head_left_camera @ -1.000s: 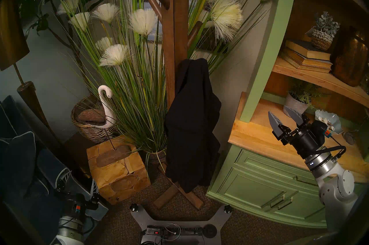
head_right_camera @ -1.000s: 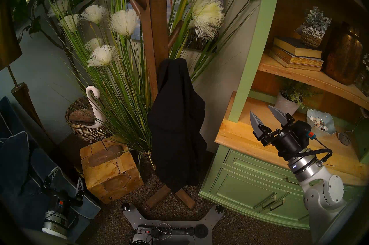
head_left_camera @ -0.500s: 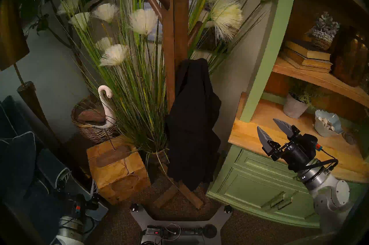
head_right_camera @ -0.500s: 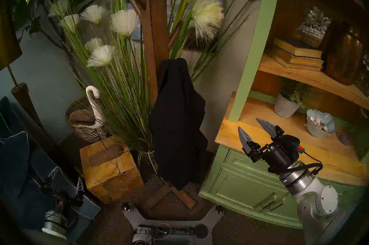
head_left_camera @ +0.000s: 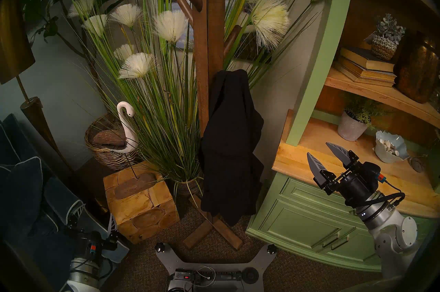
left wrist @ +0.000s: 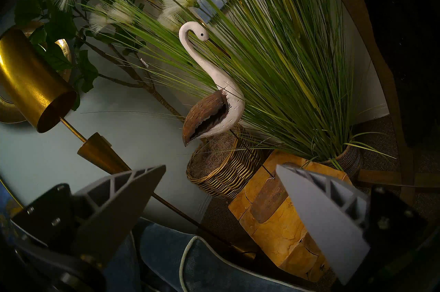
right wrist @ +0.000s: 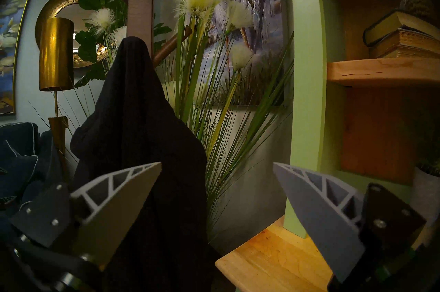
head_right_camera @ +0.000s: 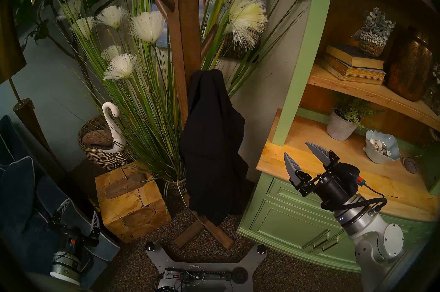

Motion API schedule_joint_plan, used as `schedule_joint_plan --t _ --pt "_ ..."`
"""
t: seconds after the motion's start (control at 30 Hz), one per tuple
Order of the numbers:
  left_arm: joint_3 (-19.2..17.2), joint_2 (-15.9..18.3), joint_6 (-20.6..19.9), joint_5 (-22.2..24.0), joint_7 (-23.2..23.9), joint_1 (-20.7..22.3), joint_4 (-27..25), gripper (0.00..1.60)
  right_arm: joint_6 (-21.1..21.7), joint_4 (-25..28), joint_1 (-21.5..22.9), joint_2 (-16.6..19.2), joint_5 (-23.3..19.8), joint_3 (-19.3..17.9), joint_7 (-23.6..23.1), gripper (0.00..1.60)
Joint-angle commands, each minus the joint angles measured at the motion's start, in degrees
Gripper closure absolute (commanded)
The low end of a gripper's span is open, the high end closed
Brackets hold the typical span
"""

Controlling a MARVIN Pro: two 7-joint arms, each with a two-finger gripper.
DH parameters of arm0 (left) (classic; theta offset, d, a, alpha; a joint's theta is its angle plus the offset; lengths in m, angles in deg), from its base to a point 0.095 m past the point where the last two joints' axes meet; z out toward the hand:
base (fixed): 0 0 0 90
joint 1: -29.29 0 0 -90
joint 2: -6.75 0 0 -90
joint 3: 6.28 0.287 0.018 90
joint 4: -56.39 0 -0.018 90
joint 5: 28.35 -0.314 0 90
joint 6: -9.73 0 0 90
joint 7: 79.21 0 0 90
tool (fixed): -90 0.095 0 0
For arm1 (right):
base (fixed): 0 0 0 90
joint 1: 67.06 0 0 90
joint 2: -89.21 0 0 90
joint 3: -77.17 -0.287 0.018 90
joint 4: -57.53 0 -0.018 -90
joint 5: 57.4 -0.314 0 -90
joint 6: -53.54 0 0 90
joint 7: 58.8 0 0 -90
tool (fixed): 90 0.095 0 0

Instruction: Pick up jacket and place on coat hanger

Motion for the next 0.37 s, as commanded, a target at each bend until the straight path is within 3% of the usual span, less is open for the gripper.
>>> schedule_joint_plan --t 0.0,0.33 --pt "-0.4 0.1 0.2 0.1 -0.1 0.1 -1.5 0.00 -0.6 1.3 0.8 0.1 -0.4 -0.8 -0.1 0.00" --pt "-0.4 0.1 0.2 0.1 -0.1 0.1 -1.5 0.00 -0.5 1.3 1.0 -0.2 -0.4 -0.9 -0.4 0.00"
